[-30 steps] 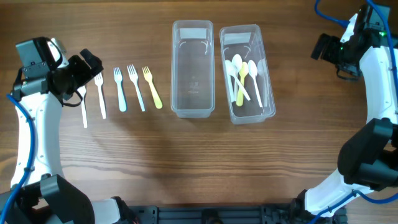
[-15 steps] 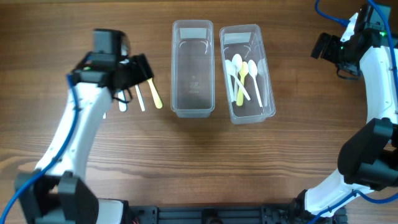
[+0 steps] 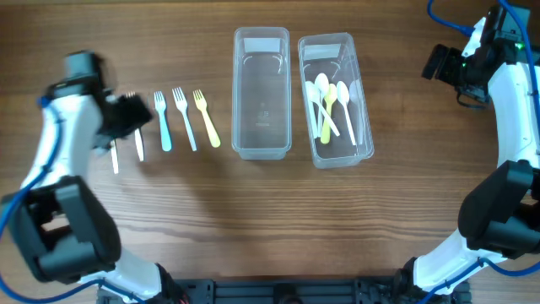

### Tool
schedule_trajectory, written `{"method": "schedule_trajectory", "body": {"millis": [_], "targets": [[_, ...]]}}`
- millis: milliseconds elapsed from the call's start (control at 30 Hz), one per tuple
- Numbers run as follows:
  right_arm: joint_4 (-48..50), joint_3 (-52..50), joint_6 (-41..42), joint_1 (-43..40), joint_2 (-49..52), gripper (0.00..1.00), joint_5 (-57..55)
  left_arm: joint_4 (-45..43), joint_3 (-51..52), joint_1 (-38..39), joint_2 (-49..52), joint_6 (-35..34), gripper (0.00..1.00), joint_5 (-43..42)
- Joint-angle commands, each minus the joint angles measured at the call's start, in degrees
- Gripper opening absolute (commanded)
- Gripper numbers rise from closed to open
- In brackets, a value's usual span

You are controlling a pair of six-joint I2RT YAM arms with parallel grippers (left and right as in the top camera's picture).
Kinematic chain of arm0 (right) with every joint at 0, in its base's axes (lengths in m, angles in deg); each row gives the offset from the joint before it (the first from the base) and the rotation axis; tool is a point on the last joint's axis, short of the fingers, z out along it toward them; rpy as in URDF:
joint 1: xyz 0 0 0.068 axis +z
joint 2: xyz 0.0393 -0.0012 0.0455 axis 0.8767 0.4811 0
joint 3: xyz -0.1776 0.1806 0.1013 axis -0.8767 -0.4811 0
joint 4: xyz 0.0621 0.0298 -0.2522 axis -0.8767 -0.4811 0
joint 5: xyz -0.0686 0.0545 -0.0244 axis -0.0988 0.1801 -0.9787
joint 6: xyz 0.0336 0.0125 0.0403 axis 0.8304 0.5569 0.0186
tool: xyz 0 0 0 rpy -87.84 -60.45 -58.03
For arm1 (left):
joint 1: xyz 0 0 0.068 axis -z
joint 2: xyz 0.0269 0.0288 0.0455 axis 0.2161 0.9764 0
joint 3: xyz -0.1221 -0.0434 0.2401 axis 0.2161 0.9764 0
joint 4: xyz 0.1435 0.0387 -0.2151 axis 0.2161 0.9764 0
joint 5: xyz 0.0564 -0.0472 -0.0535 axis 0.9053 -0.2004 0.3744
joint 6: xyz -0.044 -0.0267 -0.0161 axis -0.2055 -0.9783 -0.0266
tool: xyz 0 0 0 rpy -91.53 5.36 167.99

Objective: Pack container
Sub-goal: 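Reach the left gripper to the leftmost white fork and grasp it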

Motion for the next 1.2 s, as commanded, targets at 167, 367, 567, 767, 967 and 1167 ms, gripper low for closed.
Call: {"method": "schedule_trajectory", "body": {"millis": [167, 367, 567, 767, 967, 1167], "targets": [[0.22, -0.37, 0.17, 0.13, 0.92, 0.99, 0.52, -5.88, -0.83, -11.23, 2.49, 20.83, 0.92, -0.11], [0.22, -0.37, 0.15, 0.13, 0.92, 1.00, 0.52, -10.14, -0.81, -10.25, 5.62, 24.87, 0.87, 0.13], [0.22, -0.37, 0.15, 0.13, 0.92, 1.00, 0.52, -10.56, -0.81, -10.19, 10.47, 34.49, 0.67, -4.46], [0.22, -0.37, 0.15, 0.13, 0.92, 0.99, 0.52, -12.96, -0.81, -9.90, 12.55, 38.42, 0.66, -7.72], [0.22, -0.37, 0.15, 0.13, 0.92, 1.00, 0.52, -15.82, -0.81, -9.62, 13.07, 41.48, 0.68, -7.80], [0.22, -0.37, 0.15, 0.13, 0.92, 1.00, 0.52, -16.90, -0.81, -7.45, 14.82, 42.27, 0.56, -5.99]]}}
